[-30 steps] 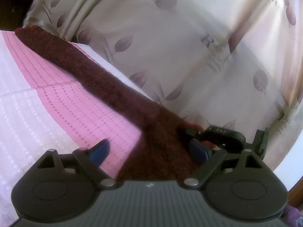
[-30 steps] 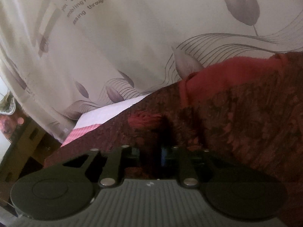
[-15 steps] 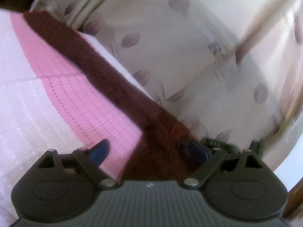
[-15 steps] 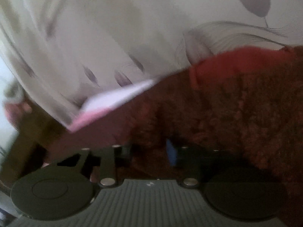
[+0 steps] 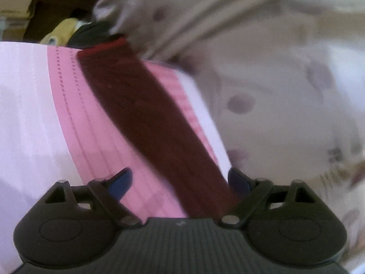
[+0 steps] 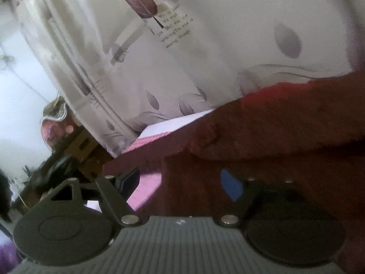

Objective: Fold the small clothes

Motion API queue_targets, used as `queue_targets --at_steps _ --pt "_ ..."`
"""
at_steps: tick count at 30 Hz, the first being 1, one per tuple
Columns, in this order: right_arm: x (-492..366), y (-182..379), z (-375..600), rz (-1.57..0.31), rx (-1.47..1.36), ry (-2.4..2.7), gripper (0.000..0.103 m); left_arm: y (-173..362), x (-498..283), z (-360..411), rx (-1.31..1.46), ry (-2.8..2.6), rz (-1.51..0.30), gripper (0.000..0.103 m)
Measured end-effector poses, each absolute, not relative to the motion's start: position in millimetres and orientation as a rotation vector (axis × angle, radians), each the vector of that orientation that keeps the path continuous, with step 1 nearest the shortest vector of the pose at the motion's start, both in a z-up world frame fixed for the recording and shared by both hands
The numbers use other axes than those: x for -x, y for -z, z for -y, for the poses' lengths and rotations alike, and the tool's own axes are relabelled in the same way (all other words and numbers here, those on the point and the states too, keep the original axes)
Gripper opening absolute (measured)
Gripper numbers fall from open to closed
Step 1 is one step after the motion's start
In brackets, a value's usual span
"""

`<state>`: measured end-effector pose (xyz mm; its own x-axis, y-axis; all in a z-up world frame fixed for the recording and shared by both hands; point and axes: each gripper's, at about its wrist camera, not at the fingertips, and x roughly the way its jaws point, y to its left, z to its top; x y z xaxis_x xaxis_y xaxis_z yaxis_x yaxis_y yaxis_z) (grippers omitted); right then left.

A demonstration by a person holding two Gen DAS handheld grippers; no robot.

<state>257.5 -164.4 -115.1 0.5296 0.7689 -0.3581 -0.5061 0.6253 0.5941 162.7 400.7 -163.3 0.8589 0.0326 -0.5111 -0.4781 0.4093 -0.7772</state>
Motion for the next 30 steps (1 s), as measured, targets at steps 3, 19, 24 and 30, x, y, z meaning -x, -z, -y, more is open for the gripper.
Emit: queue_targets --at_steps 3,19,24,30 --pt "-243.6 120.1 184.9 -0.665 -0.499 -0.77 0.079 178.8 -172.1 -425.7 1.191 -0.385 -0.463 0.085" --pt "-193.7 123.5 285.2 -0.572 -0.694 -0.59 0.092 115.5 -229.7 -365.1 0.842 -0.334 -0.296 0.011" --pt "-190.3 119.2 311.4 -0.51 -0.72 -0.547 0.096 51.3 -255.4 -258.5 0.601 -0.114 -0.234 0.011" --pt "-186.0 130.7 340.7 -0.486 -0.802 -0.509 0.096 39.6 -281.3 -129.3 0.455 0.113 -0.31 0.011"
